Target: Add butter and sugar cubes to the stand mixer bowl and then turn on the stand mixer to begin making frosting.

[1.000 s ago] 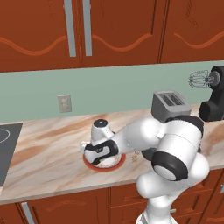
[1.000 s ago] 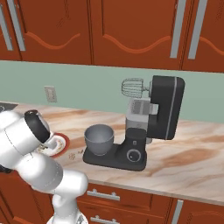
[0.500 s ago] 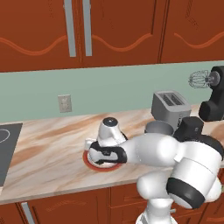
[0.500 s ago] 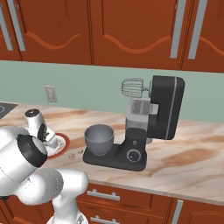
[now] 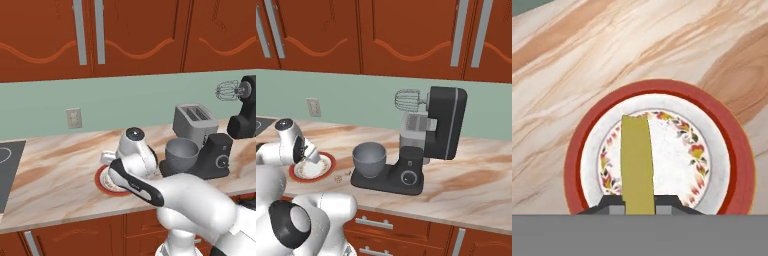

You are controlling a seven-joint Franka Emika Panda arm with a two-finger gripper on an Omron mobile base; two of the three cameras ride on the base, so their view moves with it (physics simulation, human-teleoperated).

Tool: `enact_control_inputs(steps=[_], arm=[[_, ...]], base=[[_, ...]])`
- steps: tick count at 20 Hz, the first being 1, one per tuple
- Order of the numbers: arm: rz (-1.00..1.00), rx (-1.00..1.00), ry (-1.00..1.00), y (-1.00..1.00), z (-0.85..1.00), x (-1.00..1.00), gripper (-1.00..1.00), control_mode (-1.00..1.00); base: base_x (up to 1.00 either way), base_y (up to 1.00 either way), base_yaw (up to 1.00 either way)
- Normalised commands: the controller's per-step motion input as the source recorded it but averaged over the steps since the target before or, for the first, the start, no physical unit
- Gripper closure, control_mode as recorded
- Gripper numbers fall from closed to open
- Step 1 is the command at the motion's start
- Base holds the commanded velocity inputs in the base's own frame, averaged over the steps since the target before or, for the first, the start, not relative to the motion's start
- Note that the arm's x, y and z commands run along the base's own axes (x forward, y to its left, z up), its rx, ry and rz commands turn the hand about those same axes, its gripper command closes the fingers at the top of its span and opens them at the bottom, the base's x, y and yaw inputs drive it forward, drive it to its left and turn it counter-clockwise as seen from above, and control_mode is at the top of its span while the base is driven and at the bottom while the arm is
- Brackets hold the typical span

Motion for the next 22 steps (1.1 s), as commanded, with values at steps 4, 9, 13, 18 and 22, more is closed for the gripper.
enact_control_inputs(steps=[4, 9, 13, 18, 22], arm=[[0.0, 0.0, -0.19, -0.22, 0.57, -0.25, 1.0, -1.0], [-0.02, 0.0, -0.19, -0.36, 0.53, -0.24, 1.0, -1.0], [-0.01, 0.0, -0.19, -0.52, 0.45, -0.27, 1.0, -1.0], [-0.01, 0.01, -0.08, -0.56, 0.53, -0.2, 1.0, -1.0], [-0.05, 0.03, 0.0, -0.55, 0.58, -0.14, 1.0, -1.0]], base=[[0.0, 0.0, 0.0], [0.0, 0.0, 0.0], [0.0, 0.0, 0.0], [0.0, 0.0, 0.0], [0.0, 0.0, 0.0]])
